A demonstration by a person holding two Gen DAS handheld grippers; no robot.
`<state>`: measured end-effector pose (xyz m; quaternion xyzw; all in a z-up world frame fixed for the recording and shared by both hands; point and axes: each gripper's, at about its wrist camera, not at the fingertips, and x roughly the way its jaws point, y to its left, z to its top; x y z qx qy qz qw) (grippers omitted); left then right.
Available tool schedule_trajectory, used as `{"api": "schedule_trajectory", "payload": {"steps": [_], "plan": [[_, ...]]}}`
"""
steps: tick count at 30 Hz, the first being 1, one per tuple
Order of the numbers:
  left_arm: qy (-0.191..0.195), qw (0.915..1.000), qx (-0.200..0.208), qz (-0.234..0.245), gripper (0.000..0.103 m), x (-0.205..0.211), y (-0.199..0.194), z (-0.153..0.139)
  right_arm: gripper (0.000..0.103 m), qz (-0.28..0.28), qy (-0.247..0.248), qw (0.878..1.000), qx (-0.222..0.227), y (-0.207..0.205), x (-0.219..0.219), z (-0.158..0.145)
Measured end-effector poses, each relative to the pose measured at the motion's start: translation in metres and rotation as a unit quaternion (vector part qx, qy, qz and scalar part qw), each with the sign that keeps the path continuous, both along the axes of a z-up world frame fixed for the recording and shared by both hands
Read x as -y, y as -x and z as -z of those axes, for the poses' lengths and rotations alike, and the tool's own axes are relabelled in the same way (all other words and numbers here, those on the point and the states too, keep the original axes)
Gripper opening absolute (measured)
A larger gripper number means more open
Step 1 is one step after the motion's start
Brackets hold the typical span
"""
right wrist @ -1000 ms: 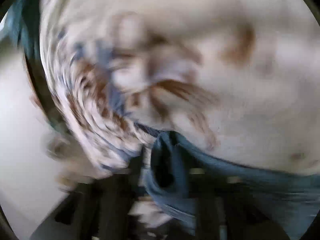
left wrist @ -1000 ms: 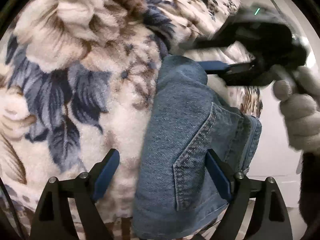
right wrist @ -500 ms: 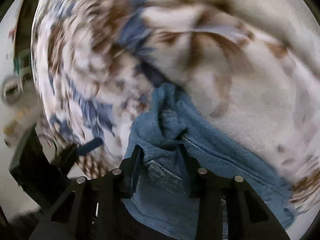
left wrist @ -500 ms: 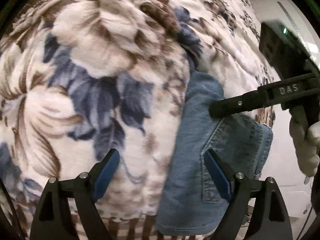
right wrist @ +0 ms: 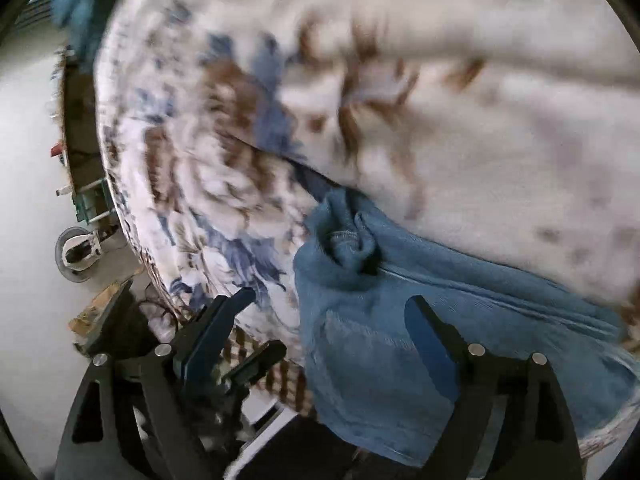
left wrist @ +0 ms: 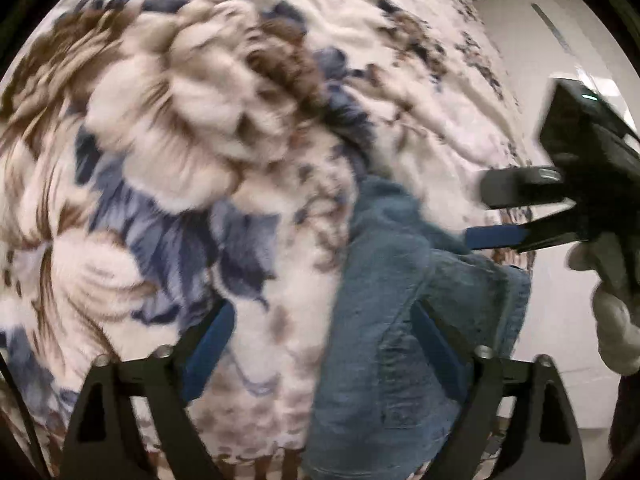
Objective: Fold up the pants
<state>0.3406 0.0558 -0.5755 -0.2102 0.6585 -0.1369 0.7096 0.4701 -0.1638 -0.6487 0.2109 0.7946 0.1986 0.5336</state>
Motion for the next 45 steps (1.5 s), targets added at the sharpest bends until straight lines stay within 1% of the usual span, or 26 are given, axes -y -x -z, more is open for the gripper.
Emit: {"api": "schedule_trajectory", "payload": {"steps": [2, 4, 5, 7, 10, 12, 14, 16, 19, 21, 23, 25, 28, 30, 31, 32, 33, 35, 37, 38, 40, 41, 42, 43, 44, 45], "plan": [[0.003, 0.9999, 0.007, 0.008, 0.101, 0.005, -0.003, -0.007, 0.09, 0.024, 0.027, 0.997, 0.066, 0.015, 0.031, -0.037], [0.011, 0.9998, 0.011, 0.01, 0.101, 0.009, -0.005, -0.01, 0.094, 0.068, 0.053, 0.989, 0.117, 0.036, 0.073, -0.062], [0.018, 0.9997, 0.009, 0.01, 0.101, 0.01, -0.004, -0.012, 0.094, 0.091, 0.073, 0.984, 0.136, 0.052, 0.094, -0.07], [0.038, 0.9993, 0.003, 0.001, 0.101, 0.015, -0.003, -0.01, 0.094, 0.125, 0.098, 0.977, 0.145, 0.082, 0.132, -0.073], [0.075, 0.9969, -0.018, -0.011, 0.101, 0.022, 0.008, 0.002, 0.094, 0.193, 0.096, 0.97, 0.117, 0.134, 0.19, -0.048], [0.083, 0.9959, -0.034, -0.015, 0.101, 0.029, 0.017, 0.014, 0.094, 0.231, 0.051, 0.967, 0.093, 0.166, 0.203, -0.011], [0.093, 0.9947, -0.042, -0.011, 0.101, 0.037, 0.026, 0.025, 0.094, 0.245, -0.005, 0.966, 0.077, 0.183, 0.214, 0.024], [0.102, 0.9935, -0.05, -0.002, 0.101, 0.046, 0.033, 0.04, 0.094, 0.243, -0.046, 0.967, 0.069, 0.192, 0.207, 0.054], [0.099, 0.993, -0.062, 0.013, 0.101, 0.056, 0.039, 0.058, 0.099, 0.257, -0.089, 0.959, 0.084, 0.191, 0.205, 0.081], [0.099, 0.9933, -0.057, 0.012, 0.101, 0.058, 0.036, 0.062, 0.099, 0.25, -0.076, 0.962, 0.078, 0.186, 0.204, 0.092], [0.102, 0.9928, -0.063, 0.011, 0.101, 0.06, 0.033, 0.063, 0.098, 0.238, -0.059, 0.966, 0.083, 0.183, 0.202, 0.088], [0.102, 0.9926, -0.065, 0.014, 0.101, 0.061, 0.031, 0.061, 0.096, 0.208, -0.04, 0.974, 0.087, 0.182, 0.196, 0.083], [0.102, 0.9923, -0.068, 0.015, 0.101, 0.063, 0.027, 0.058, 0.098, 0.2, -0.048, 0.975, 0.084, 0.184, 0.19, 0.09], [0.113, 0.9911, -0.068, 0.013, 0.1, 0.068, 0.022, 0.052, 0.097, 0.217, -0.083, 0.97, 0.071, 0.179, 0.189, 0.095], [0.12, 0.9904, -0.066, 0.017, 0.1, 0.074, 0.019, 0.047, 0.09, 0.222, -0.122, 0.965, 0.072, 0.177, 0.186, 0.093], [0.119, 0.9906, -0.063, 0.023, 0.101, 0.079, 0.017, 0.043, 0.089, 0.22, -0.169, 0.958, 0.079, 0.175, 0.18, 0.087], [0.112, 0.9916, -0.057, 0.032, 0.101, 0.083, 0.016, 0.038, 0.089, 0.202, -0.178, 0.959, 0.089, 0.173, 0.174, 0.081], [0.112, 0.9913, -0.055, 0.041, 0.101, 0.087, 0.014, 0.036, 0.087, 0.155, -0.138, 0.973, 0.099, 0.17, 0.165, 0.078], [0.114, 0.9906, -0.062, 0.043, 0.1, 0.088, 0.011, 0.043, 0.087, 0.146, -0.104, 0.98, 0.082, 0.168, 0.164, 0.094], [0.112, 0.9904, -0.068, 0.043, 0.1, 0.089, 0.009, 0.049, 0.087, 0.153, -0.113, 0.979, 0.07, 0.166, 0.162, 0.105], [0.111, 0.9904, -0.069, 0.045, 0.1, 0.09, 0.006, 0.051, 0.088, 0.167, -0.112, 0.978, 0.063, 0.161, 0.158, 0.11], [0.112, 0.9905, -0.063, 0.05, 0.1, 0.092, 0.006, 0.048, 0.087, 0.166, -0.109, 0.978, 0.067, 0.158, 0.152, 0.105], [0.108, 0.9908, -0.059, 0.055, 0.1, 0.095, 0.006, 0.044, 0.08, 0.155, -0.103, 0.979, 0.078, 0.156, 0.146, 0.097], [0.103, 0.9912, -0.053, 0.064, 0.101, 0.096, 0.008, 0.041, 0.067, 0.142, -0.094, 0.981, 0.09, 0.156, 0.141, 0.089], [0.099, 0.9913, -0.048, 0.073, 0.1, 0.098, 0.009, 0.034, 0.062, 0.14, -0.089, 0.981, 0.099, 0.157, 0.139, 0.08], [0.098, 0.9908, -0.047, 0.081, 0.1, 0.101, 0.009, 0.028, 0.054, 0.144, -0.088, 0.98, 0.101, 0.158, 0.138, 0.075]]}}
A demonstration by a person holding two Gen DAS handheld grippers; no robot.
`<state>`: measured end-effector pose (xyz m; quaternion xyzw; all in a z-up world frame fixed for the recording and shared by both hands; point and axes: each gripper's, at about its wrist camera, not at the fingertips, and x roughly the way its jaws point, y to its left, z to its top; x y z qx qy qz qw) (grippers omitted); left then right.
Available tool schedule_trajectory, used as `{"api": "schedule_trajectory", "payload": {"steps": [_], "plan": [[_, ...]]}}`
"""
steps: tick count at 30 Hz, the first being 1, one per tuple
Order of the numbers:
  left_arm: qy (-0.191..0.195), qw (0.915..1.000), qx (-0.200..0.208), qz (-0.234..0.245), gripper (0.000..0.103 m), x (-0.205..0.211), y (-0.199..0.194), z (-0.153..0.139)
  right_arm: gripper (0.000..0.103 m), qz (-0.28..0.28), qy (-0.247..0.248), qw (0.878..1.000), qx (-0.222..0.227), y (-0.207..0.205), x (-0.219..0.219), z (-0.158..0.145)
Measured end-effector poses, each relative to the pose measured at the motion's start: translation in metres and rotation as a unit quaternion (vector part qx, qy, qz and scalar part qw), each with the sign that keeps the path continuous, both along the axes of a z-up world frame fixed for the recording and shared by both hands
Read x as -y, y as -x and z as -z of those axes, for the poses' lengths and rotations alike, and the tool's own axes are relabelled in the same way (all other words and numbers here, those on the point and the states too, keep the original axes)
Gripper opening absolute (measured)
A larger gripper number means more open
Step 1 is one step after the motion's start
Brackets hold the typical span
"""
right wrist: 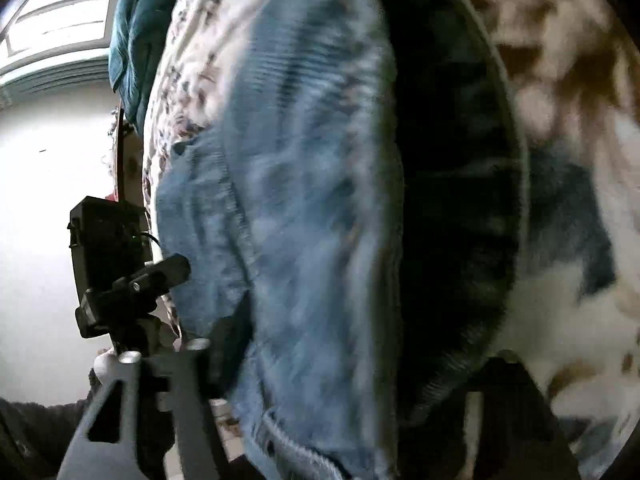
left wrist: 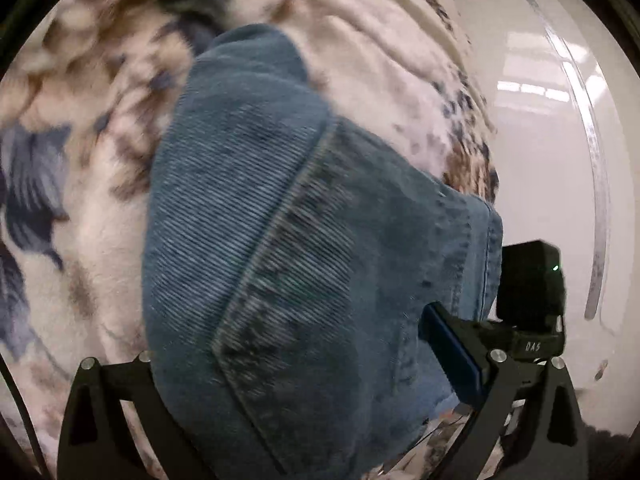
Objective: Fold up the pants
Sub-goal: 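Lower the folded jeans onto the bed with the right gripper and open it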
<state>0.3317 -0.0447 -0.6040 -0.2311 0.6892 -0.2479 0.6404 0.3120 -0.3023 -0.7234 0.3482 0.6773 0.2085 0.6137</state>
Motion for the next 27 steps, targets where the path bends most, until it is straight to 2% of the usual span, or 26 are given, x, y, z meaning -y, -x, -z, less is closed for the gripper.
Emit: {"api": "schedule_trajectory", "payload": {"steps": [1, 4, 9, 14, 19, 22, 27], "plan": [[0.005, 1.0, 0.001, 0.003, 0.1, 0.001, 0.0, -0.005, 0.047, 0.004, 0.0, 1.0, 0.002, 0.001, 0.0, -0.005], [0.011, 0.9998, 0.006, 0.015, 0.1, 0.004, -0.002, -0.023, 0.043, 0.011, 0.006, 1.0, 0.01, 0.004, -0.005, -0.021], [0.018, 0.9993, 0.014, 0.03, 0.1, -0.002, -0.012, -0.054, 0.042, 0.024, 0.005, 1.0, 0.016, 0.001, -0.021, -0.045], [0.015, 0.9979, 0.041, 0.049, 0.1, -0.011, -0.037, -0.091, 0.042, 0.034, -0.002, 0.998, 0.043, -0.016, -0.014, -0.102], [0.008, 0.9952, 0.077, 0.06, 0.1, -0.005, -0.097, -0.128, 0.042, 0.039, -0.001, 0.996, 0.078, -0.079, -0.003, -0.144], [0.0, 0.9921, 0.111, 0.058, 0.1, 0.001, -0.153, -0.149, 0.042, 0.033, 0.003, 0.994, 0.107, -0.138, 0.004, -0.164], [-0.008, 0.9862, 0.16, 0.04, 0.1, 0.012, -0.257, -0.158, 0.042, 0.026, 0.007, 0.988, 0.151, -0.25, 0.028, -0.193]]}}
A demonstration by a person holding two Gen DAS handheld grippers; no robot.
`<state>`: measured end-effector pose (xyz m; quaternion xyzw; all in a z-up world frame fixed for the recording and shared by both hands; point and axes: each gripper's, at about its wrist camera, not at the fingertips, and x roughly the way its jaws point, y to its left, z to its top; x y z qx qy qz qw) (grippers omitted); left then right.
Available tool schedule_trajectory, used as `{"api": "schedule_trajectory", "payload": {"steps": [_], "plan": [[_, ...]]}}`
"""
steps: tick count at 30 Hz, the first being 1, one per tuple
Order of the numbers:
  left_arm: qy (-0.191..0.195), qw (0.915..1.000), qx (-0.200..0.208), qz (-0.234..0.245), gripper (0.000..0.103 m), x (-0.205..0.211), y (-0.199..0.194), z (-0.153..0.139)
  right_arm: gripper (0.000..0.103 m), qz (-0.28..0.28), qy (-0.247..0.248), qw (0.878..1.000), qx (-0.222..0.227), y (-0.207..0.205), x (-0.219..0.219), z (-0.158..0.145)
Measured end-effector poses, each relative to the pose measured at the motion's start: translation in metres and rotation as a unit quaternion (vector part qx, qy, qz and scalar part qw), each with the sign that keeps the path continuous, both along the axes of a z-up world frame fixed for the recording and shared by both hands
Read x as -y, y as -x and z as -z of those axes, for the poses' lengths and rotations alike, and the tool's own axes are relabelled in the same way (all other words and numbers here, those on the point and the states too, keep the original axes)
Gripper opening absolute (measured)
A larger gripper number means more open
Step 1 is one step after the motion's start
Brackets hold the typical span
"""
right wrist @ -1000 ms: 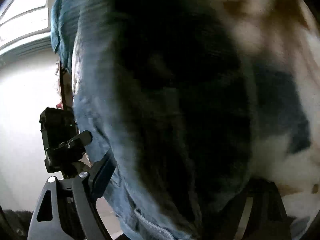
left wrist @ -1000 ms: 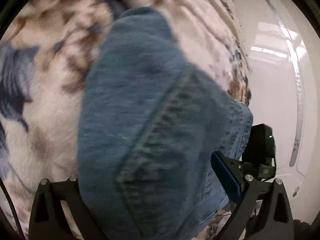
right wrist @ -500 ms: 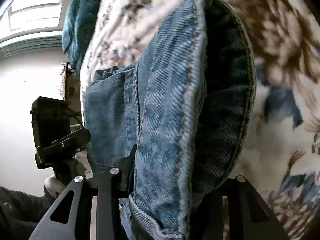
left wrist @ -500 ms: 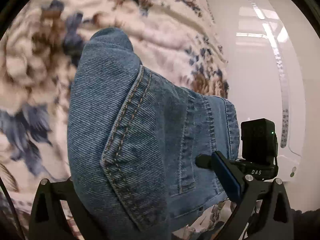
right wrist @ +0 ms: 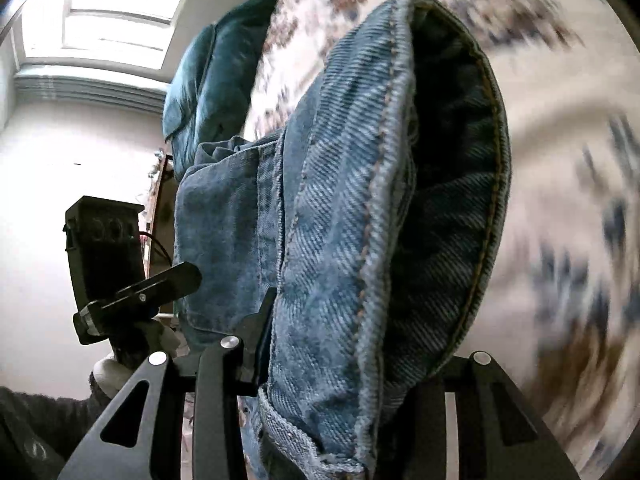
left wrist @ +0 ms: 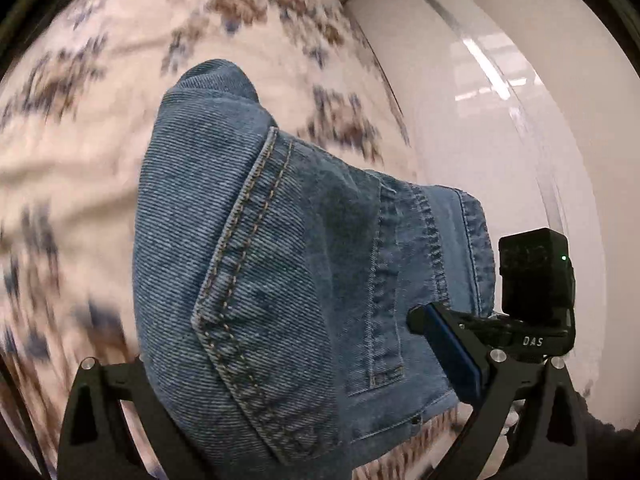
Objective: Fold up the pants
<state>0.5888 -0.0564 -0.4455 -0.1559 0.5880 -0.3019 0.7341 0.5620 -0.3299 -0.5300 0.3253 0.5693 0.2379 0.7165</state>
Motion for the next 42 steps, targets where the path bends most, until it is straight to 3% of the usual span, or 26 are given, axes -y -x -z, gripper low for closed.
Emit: {"api": "schedule_trajectory", "payload": {"steps": [5, 11, 15, 19, 22, 24, 26, 30, 31, 33, 35, 37, 38, 42], "plan": [[0.0, 0.9996, 0.024, -0.015, 0.1, 0.008, -0.096, 0.015, 0.042, -0.012, 0.008, 1.0, 0.017, -0.114, 0.019, 0.005], [-0.015, 0.999, 0.039, -0.014, 0.1, 0.017, -0.197, 0.056, 0.042, -0.012, 0.028, 0.999, 0.024, -0.225, 0.028, 0.043], [-0.016, 0.9991, 0.028, -0.026, 0.1, 0.017, -0.247, 0.087, 0.042, -0.002, 0.027, 1.0, 0.015, -0.27, 0.025, 0.076], [-0.03, 0.9989, -0.004, -0.035, 0.1, 0.016, -0.269, 0.122, 0.042, 0.006, 0.037, 0.999, -0.018, -0.3, 0.032, 0.111], [-0.11, 0.9938, -0.011, -0.014, 0.1, 0.022, -0.272, 0.154, 0.042, 0.015, 0.056, 0.997, -0.044, -0.309, 0.025, 0.131], [-0.129, 0.9917, -0.008, -0.002, 0.1, 0.023, -0.269, 0.161, 0.042, 0.034, 0.034, 0.998, -0.048, -0.305, 0.027, 0.136], [-0.124, 0.9922, -0.016, -0.007, 0.1, 0.019, -0.269, 0.164, 0.043, 0.041, 0.035, 0.997, -0.05, -0.295, 0.031, 0.138], [-0.161, 0.9865, 0.009, -0.029, 0.1, 0.008, -0.266, 0.151, 0.076, 0.081, 0.068, 0.992, -0.072, -0.291, 0.045, 0.14], [-0.181, 0.9824, 0.023, -0.038, 0.1, 0.005, -0.264, 0.146, 0.09, 0.092, 0.088, 0.988, -0.085, -0.287, 0.049, 0.137], [-0.213, 0.9742, 0.042, -0.063, 0.101, -0.001, -0.252, 0.135, 0.092, 0.108, 0.148, 0.979, -0.094, -0.275, 0.049, 0.127], [-0.238, 0.9668, 0.05, -0.08, 0.102, -0.004, -0.243, 0.129, 0.096, 0.108, 0.232, 0.964, -0.073, -0.255, 0.043, 0.105], [-0.254, 0.9616, 0.059, -0.085, 0.102, -0.004, -0.228, 0.12, 0.096, 0.086, 0.316, 0.942, -0.066, -0.232, 0.04, 0.092], [-0.255, 0.9619, 0.057, -0.082, 0.102, -0.001, -0.222, 0.118, 0.097, 0.08, 0.339, 0.935, -0.068, -0.225, 0.031, 0.09], [-0.268, 0.9589, 0.05, -0.08, 0.102, 0.005, -0.198, 0.1, 0.097, 0.093, 0.339, 0.931, -0.1, -0.211, 0.024, 0.079]]}}
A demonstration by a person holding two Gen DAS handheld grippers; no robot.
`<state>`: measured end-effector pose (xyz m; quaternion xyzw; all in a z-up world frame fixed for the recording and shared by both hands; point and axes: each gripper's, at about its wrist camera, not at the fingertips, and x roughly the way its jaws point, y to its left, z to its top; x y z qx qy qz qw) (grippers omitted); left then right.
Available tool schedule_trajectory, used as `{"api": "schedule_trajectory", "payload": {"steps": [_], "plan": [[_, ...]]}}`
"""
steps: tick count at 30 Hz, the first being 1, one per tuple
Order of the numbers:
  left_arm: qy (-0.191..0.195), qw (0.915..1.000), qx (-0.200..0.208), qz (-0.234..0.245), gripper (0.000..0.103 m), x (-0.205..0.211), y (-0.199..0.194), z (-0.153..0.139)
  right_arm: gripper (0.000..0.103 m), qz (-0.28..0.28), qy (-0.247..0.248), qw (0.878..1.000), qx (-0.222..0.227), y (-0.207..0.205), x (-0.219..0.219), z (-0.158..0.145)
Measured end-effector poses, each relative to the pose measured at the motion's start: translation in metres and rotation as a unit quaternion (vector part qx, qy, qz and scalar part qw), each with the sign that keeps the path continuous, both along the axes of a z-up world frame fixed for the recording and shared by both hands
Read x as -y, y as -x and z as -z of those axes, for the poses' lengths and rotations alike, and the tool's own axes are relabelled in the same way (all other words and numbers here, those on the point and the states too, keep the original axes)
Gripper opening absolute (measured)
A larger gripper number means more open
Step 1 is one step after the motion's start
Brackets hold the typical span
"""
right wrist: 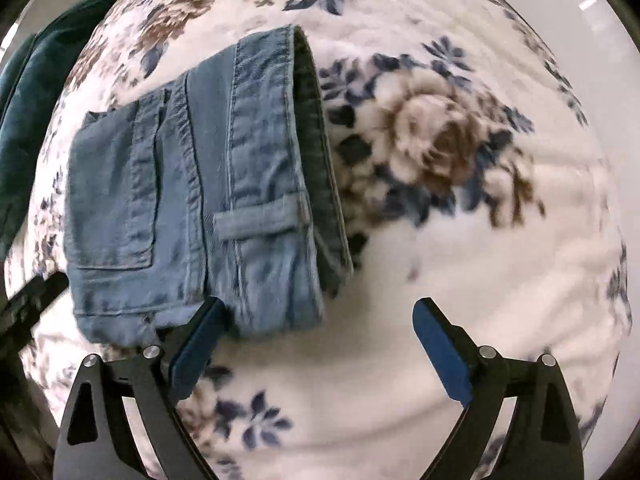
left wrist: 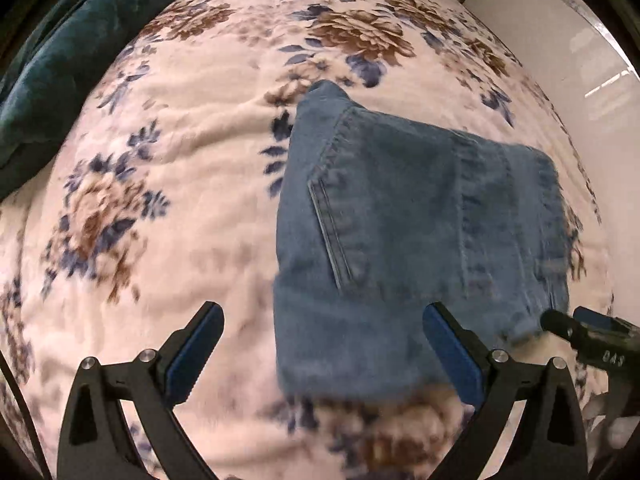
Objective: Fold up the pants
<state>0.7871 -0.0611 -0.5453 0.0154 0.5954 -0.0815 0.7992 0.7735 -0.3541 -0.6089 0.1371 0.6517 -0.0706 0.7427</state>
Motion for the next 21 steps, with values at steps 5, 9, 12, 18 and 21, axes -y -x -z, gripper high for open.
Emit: {"api": "schedule_trajectory", "payload": {"steps": [5, 9, 12, 18, 21], "plan": [[-0.019, 0.9989, 0.041, -0.013, 0.102, -0.001, 0.047, -0.063, 0.097, -0.038, 0.1, 0.992, 0.061, 0.029, -0.051, -0.087], [-0.018, 0.9972, 0.061, -0.039, 0.102, -0.015, 0.094, -0.117, 0.097, -0.052, 0.12, 0.986, 0.1, 0.084, -0.071, -0.156], [-0.013, 0.995, 0.082, -0.055, 0.102, -0.027, 0.133, -0.167, 0.097, -0.047, 0.121, 0.985, 0.118, 0.131, -0.079, -0.204], [-0.017, 0.9906, 0.128, -0.044, 0.102, -0.032, 0.229, -0.275, 0.097, -0.025, 0.124, 0.98, 0.152, 0.226, -0.092, -0.313], [-0.015, 0.9891, 0.143, -0.029, 0.102, -0.031, 0.269, -0.318, 0.097, -0.016, 0.123, 0.977, 0.173, 0.273, -0.098, -0.366]]}}
